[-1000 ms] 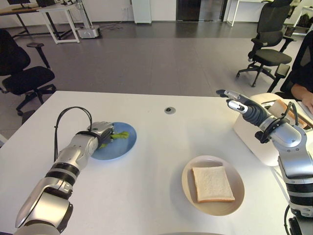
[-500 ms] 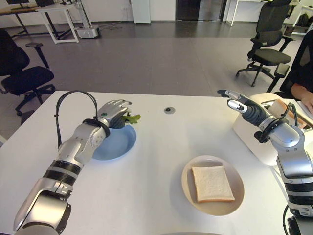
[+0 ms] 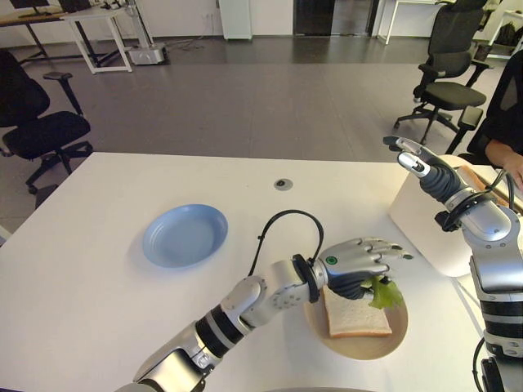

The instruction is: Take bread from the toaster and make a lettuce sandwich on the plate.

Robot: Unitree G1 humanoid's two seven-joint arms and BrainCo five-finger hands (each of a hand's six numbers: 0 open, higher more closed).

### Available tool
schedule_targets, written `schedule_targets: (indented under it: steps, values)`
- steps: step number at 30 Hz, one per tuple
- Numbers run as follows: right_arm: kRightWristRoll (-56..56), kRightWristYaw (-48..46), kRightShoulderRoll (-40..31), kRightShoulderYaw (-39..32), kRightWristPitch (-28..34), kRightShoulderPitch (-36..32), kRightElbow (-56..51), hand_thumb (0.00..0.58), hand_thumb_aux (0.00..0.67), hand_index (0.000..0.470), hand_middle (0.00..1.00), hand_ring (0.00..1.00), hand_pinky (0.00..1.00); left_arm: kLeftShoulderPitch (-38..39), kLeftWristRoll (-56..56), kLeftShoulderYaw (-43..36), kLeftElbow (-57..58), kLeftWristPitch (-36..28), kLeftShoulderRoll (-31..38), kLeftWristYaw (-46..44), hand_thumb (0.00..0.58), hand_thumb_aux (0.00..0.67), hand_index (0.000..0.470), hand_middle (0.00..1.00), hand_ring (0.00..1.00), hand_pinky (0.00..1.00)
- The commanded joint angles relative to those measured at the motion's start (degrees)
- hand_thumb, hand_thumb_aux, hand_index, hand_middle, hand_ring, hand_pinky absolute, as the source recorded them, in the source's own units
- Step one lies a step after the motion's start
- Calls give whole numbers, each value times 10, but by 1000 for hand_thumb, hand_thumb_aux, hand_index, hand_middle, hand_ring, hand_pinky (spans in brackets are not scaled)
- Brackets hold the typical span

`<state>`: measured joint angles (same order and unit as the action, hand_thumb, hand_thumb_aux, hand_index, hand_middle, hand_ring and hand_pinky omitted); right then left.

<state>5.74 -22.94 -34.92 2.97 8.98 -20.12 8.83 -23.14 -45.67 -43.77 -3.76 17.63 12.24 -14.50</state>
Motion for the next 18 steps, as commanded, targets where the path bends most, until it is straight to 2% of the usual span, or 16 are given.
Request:
schedule_targets:
  steps: [1, 9, 18]
  values:
    - [3, -2, 3, -2, 8, 4, 6, 0, 0, 0, 0, 0, 0, 14, -22, -11, 11, 4, 10, -13, 580, 670, 470, 0, 0, 0]
    - [3, -6, 5, -8, 11, 5, 10, 0, 0, 0, 0, 0, 0, -9, -190, -10, 30, -12, 62, 48, 580, 670, 470, 0, 0, 0]
    - [7, -7, 7, -14, 9, 6, 4, 0, 0, 0, 0, 0, 0, -16, -220, -10, 21, 17, 44, 147, 580, 670, 470, 0, 0, 0]
